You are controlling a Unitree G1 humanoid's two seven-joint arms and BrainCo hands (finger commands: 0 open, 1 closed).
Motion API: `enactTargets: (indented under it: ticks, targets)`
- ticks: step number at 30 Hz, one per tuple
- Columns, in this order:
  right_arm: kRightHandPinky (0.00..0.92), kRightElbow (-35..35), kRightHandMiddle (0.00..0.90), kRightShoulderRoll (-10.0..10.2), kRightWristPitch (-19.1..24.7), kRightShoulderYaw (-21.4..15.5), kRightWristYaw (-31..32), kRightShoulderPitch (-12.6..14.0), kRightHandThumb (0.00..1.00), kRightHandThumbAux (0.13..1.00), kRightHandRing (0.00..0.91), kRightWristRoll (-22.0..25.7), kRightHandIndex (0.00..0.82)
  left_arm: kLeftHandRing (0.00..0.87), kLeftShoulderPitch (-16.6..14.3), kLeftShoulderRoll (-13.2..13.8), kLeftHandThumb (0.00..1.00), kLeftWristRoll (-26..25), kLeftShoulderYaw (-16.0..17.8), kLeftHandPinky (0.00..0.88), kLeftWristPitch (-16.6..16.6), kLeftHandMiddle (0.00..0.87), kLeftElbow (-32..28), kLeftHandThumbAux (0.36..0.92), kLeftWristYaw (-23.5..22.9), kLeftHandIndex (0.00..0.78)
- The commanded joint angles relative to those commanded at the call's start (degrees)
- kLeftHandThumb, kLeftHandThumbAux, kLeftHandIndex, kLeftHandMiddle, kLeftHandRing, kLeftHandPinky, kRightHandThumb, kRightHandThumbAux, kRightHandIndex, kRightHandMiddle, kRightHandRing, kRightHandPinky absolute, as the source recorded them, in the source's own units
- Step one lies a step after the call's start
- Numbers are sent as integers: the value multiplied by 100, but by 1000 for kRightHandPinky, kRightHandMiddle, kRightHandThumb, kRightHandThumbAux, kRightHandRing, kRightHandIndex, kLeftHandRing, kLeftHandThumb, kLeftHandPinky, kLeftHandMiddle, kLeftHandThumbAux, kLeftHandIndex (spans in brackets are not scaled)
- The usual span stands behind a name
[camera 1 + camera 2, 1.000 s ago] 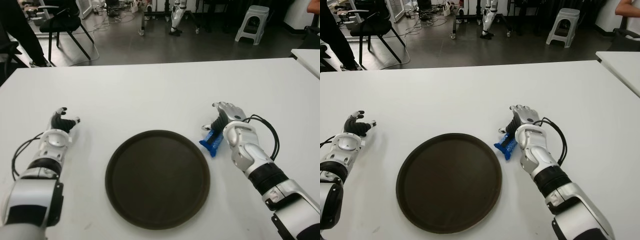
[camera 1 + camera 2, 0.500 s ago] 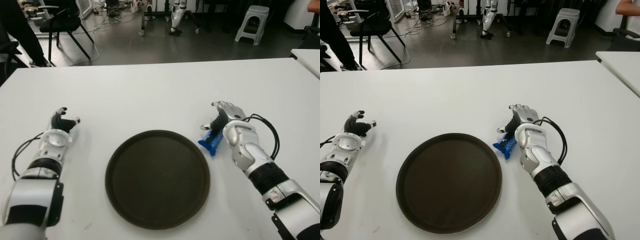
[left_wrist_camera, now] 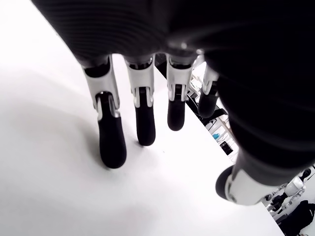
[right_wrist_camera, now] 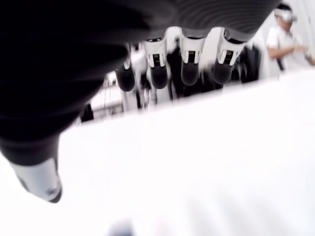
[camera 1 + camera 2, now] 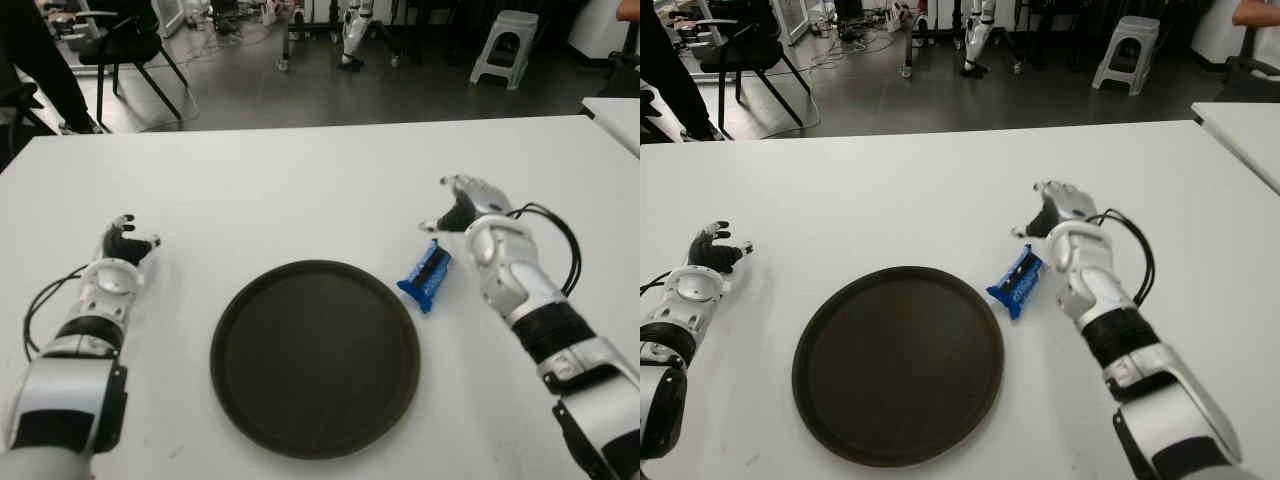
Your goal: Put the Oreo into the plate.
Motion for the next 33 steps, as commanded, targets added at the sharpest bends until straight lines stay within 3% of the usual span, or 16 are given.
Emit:
enactTargets:
  ticks: [7, 11, 28, 30, 33]
  targets:
    - [0, 101, 0, -115, -194, -53, -206, -145, 68, 607, 0, 20, 0, 178, -3, 2, 218, 16, -11, 192, 12, 137, 4, 718, -20, 49]
    - [0, 575, 0, -83, -573, -171, -556, -396, 91, 600, 0, 174, 0, 178, 7, 15, 202, 12, -11, 198, -16, 138, 1, 722, -78, 53]
    - [29, 1153, 0, -202, -1482, -351, -1062, -782, 28, 560, 0, 470, 0, 216, 18, 9, 164, -19, 30, 243, -13, 165, 1, 701, -91, 65]
    - [42, 1182, 0, -233, -1618, -370, -1092, -791, 33, 557, 0, 488, 0, 218, 19, 8, 173, -19, 32, 242, -15, 166, 1, 696, -82, 63]
    - [67, 1246, 0, -426, -2219, -411, -988, -780, 65, 562, 0, 621, 0, 213, 20, 7, 193, 5, 13, 226, 0, 166, 4, 693, -51, 59]
